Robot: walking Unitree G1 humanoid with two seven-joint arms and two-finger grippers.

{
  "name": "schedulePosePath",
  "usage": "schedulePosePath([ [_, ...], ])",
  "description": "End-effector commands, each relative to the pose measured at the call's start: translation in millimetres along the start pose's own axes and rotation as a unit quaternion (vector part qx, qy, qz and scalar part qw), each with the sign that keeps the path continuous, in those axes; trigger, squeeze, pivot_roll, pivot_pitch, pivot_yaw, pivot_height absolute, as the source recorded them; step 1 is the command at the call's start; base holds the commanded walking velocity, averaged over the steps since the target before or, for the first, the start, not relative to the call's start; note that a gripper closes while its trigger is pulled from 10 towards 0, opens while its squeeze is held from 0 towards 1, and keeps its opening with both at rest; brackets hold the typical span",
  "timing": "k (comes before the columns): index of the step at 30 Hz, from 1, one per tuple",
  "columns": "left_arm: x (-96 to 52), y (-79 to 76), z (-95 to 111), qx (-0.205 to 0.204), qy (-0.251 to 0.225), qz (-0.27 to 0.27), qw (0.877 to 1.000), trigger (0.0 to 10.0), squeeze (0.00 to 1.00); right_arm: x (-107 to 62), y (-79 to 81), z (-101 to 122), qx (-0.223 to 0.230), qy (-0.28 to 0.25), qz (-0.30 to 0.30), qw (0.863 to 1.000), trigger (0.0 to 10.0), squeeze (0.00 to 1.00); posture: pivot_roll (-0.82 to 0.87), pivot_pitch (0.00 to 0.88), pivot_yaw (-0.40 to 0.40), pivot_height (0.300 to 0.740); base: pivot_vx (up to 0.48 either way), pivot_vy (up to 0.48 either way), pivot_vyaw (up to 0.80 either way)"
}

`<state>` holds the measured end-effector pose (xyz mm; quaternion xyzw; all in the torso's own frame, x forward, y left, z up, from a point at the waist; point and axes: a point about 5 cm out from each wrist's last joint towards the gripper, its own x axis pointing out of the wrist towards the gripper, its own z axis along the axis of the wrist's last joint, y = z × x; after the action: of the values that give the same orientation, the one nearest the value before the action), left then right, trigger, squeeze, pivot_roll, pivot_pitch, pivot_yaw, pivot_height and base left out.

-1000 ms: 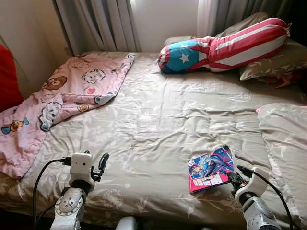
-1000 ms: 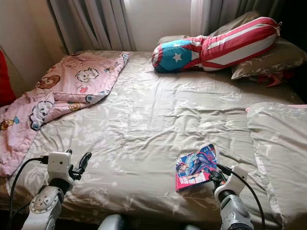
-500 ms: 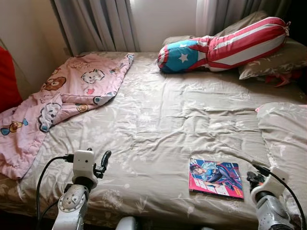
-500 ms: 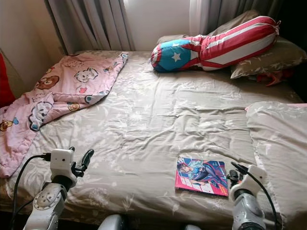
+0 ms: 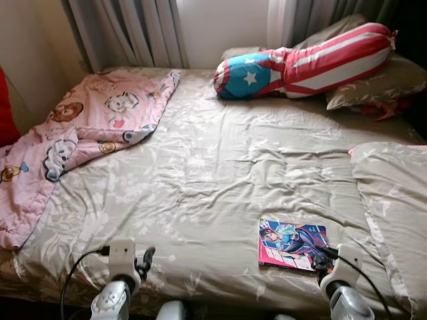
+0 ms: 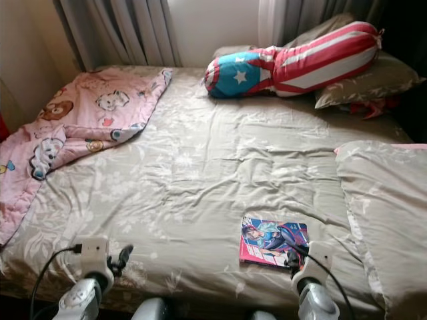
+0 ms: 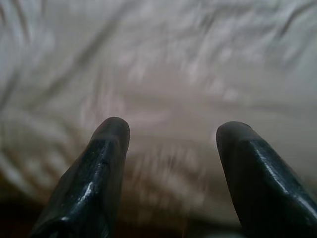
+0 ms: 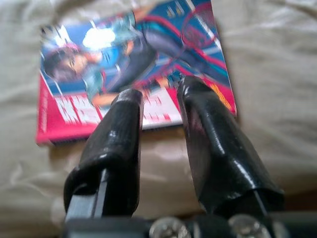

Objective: Clean up the room

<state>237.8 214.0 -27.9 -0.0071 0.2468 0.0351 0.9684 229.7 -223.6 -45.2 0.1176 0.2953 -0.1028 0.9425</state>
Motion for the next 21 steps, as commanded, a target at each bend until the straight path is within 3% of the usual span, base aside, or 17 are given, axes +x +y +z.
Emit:
schedulePosePath([
  [1, -2.8, -0.5, -16.6, 0.014, 0.048, -0.004, 0.999, 10.0, 0.00, -5.2, 1.4, -18.8, -0.007, 0.037, -0.003, 0.999, 10.0, 0.00, -0.02, 0.000, -0.015, 0.662, 0.000, 0.000, 0.00],
  [10, -10.0, -19.3, -46.7, 0.078, 0.134, -0.048, 0.987, 10.0, 0.00, -15.9, -4.3, -46.8, 0.000, 0.099, -0.020, 0.995, 10.0, 0.00, -0.02, 0.000, -0.024, 0.727, 0.000, 0.000, 0.00],
  [14, -14.3, -23.0, -58.4, 0.083, 0.165, -0.050, 0.981, 10.0, 0.00, -18.1, -8.8, -49.7, -0.006, 0.109, -0.020, 0.994, 10.0, 0.00, -0.04, 0.000, -0.010, 0.740, 0.000, 0.000, 0.00],
  [17, -16.7, -22.5, -63.6, 0.071, 0.179, -0.038, 0.981, 10.0, 0.00, -20.9, -17.0, -51.5, 0.026, 0.106, -0.034, 0.993, 10.0, 0.00, -0.05, 0.000, 0.014, 0.740, 0.000, 0.000, 0.00],
  [21, -17.9, -21.8, -65.4, 0.062, 0.181, -0.032, 0.981, 10.0, 0.00, -25.1, -27.2, -55.8, 0.029, 0.118, -0.060, 0.991, 10.0, 0.00, -0.05, 0.000, 0.029, 0.740, 0.000, 0.000, 0.00],
])
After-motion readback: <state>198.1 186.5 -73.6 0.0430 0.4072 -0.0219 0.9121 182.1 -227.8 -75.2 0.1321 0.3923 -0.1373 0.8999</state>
